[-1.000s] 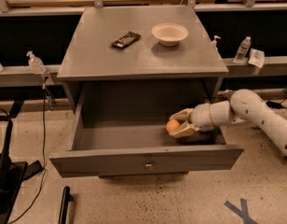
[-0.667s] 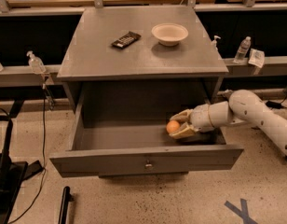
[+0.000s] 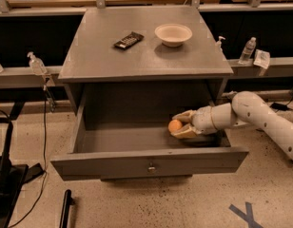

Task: Place orange into top drawer

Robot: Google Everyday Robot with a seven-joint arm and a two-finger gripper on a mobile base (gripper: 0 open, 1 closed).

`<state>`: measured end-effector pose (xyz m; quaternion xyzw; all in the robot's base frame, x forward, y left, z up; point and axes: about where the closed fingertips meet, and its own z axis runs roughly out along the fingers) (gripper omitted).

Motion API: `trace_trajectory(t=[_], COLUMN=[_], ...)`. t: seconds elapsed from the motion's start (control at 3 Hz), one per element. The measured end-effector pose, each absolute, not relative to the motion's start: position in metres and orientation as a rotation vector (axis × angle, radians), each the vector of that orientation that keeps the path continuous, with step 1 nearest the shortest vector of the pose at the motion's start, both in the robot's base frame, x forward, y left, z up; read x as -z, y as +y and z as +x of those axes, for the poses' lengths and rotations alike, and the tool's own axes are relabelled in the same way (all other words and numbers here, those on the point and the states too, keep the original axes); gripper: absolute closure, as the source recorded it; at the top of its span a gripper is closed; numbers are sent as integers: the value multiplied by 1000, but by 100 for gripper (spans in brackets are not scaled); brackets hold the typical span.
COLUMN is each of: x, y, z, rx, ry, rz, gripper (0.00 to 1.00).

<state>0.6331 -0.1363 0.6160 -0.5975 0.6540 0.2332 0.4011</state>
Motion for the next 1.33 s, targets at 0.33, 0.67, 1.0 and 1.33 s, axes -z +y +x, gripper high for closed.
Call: trace_trajectory(t=[0.33,0.67,1.0,1.33], x=[-614,-617,-623,-645], y=[-133,-133,-132,-138], z=[633,631,629,623], rx=[-597,-594,-590,-543], ry=[1651,1644,1630,1600], rz=[-1514,-1516,-1520,-1518], gripper=[0,0,0,0])
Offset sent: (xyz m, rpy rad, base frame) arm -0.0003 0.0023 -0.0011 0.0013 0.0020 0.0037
